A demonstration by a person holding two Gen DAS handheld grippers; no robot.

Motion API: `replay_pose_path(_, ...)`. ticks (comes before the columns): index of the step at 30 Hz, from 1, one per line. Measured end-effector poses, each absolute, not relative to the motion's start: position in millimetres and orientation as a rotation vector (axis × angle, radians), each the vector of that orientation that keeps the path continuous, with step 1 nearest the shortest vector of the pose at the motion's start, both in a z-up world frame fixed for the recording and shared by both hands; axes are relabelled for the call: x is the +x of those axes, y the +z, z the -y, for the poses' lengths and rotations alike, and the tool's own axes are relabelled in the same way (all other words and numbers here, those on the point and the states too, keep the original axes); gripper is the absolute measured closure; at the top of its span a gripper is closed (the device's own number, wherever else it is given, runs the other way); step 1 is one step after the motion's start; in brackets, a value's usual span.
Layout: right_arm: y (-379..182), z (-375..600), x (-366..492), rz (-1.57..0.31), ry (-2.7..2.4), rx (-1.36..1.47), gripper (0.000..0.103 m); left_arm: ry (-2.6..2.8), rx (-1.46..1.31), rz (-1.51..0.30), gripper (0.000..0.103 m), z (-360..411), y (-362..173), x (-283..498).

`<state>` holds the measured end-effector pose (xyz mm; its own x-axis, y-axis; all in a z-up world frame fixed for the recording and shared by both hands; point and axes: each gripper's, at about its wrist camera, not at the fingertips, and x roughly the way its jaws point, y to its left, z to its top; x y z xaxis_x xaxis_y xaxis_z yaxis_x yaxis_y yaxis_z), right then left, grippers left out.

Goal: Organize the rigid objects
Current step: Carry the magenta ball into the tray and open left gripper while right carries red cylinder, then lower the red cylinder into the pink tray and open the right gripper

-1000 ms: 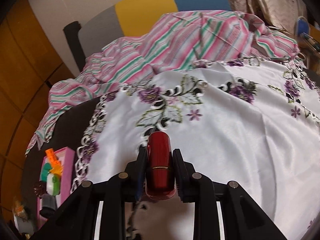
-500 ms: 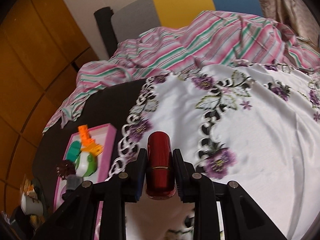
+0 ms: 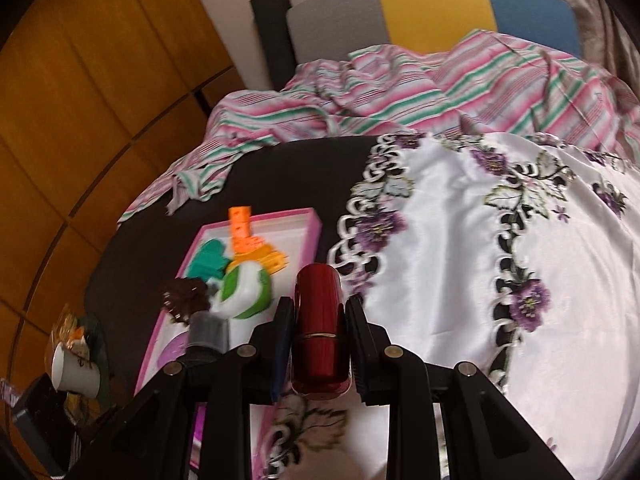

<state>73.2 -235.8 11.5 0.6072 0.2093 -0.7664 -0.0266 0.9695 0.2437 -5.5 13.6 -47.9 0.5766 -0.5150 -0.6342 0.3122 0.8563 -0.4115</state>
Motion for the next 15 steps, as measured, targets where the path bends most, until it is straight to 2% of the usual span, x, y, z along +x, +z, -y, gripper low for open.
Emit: replay_pose_path(15,-15,183,66,-0.983,0.217,0.195,0.077,-0.420,-0.345,-0.805,0.031,-42,-42,-7)
